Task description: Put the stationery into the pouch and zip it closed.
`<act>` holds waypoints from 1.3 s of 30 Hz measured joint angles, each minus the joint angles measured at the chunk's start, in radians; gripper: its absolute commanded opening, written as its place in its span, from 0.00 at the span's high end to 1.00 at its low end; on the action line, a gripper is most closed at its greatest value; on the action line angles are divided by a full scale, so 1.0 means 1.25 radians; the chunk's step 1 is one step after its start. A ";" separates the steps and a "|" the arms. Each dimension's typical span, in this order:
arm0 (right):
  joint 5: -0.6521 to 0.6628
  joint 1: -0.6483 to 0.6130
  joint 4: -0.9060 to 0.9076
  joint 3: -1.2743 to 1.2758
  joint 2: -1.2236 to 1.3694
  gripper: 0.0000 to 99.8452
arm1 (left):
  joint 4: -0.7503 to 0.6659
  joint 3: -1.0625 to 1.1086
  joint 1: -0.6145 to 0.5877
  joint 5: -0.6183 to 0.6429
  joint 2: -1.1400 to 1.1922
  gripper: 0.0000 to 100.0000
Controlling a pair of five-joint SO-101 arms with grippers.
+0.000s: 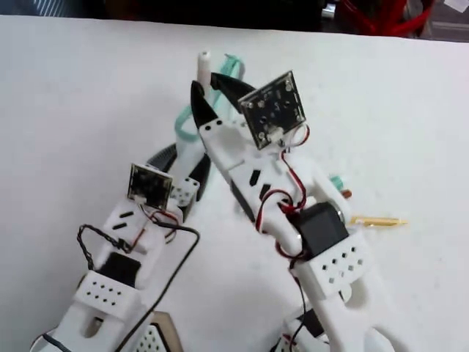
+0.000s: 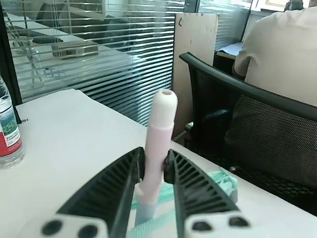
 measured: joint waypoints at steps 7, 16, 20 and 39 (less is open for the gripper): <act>0.000 -0.065 0.095 -0.023 -0.001 0.78 | 0.000 0.000 0.000 0.000 0.000 0.83; 0.000 -0.070 0.097 -0.033 -0.001 0.78 | 0.000 0.000 0.000 0.000 0.000 0.83; 0.000 -0.070 0.097 -0.033 -0.001 0.78 | 0.000 0.000 0.000 0.000 0.000 0.83; 0.000 0.284 0.144 -0.097 -0.005 0.78 | 0.000 0.000 0.000 0.000 0.000 0.83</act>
